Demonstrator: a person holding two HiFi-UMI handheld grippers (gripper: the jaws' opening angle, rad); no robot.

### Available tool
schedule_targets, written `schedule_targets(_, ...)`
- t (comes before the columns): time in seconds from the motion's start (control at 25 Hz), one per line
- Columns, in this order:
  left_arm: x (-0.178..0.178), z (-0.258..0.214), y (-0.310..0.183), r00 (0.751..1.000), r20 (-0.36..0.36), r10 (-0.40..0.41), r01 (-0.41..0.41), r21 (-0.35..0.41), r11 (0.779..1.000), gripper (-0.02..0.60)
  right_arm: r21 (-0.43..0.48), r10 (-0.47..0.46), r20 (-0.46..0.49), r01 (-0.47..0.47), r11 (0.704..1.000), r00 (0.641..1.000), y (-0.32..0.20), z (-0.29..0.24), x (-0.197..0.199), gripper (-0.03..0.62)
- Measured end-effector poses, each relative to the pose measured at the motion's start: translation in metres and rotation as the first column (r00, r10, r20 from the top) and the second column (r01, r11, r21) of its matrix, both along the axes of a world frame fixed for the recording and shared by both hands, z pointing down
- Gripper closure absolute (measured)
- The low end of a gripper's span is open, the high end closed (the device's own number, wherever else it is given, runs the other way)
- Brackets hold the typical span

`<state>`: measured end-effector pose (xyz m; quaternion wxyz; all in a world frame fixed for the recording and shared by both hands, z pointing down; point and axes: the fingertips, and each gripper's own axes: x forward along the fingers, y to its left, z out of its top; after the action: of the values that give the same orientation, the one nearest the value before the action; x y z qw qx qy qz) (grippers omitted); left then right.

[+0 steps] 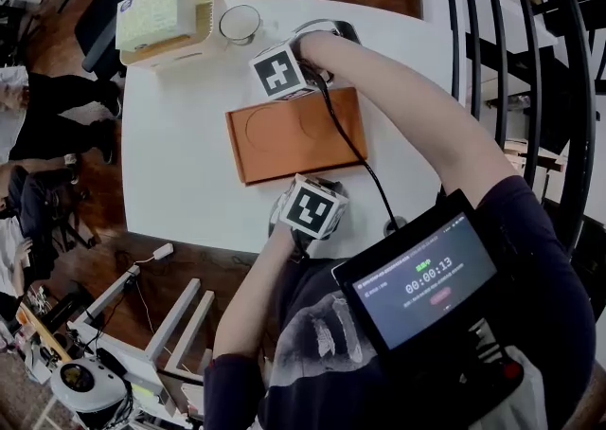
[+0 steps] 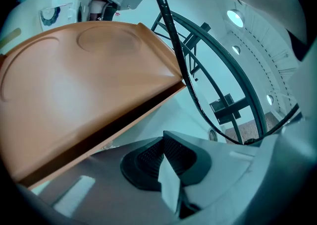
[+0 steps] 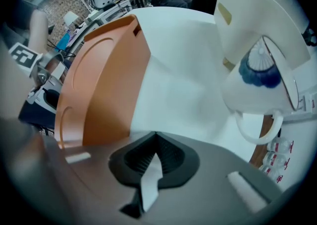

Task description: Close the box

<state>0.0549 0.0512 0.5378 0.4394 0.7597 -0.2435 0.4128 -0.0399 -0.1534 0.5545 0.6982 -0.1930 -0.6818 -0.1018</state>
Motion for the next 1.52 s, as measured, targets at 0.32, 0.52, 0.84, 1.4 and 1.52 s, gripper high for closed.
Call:
schedule_targets(0.32,-0.002,-0.002,-0.009,1.000,-0.005,-0.004,0.004,0.013,1.000,0.566,0.013,-0.021,0.001,0.021,1.000,1.000,0.001,-0.001,-0.002,0.588)
schedule_targets(0.52,0.001,-0.001,-0.017,1.000,-0.020,-0.024,0.025,0.017,1.000,0.566,0.041,-0.054,-0.009,0.054,0.998,0.999,0.001,-0.001,0.001,0.588)
schedule_targets(0.84,0.003,-0.001,-0.024,0.997,-0.044,-0.063,0.063,-0.001,0.998,0.566,0.048,-0.095,-0.032,0.096,0.994,0.995,-0.001,-0.001,0.003,0.589)
schedule_targets(1.4,0.011,-0.006,0.020,0.995,-0.003,0.098,-0.098,-0.015,0.995,0.566,0.060,-0.049,0.018,0.048,0.997,0.999,-0.004,-0.001,0.002,0.588)
schedule_targets(1.52,0.010,-0.008,0.031,0.987,0.043,0.155,-0.155,0.002,0.988,0.566,0.047,-0.072,0.032,0.071,0.996,0.997,-0.002,0.001,-0.001,0.588)
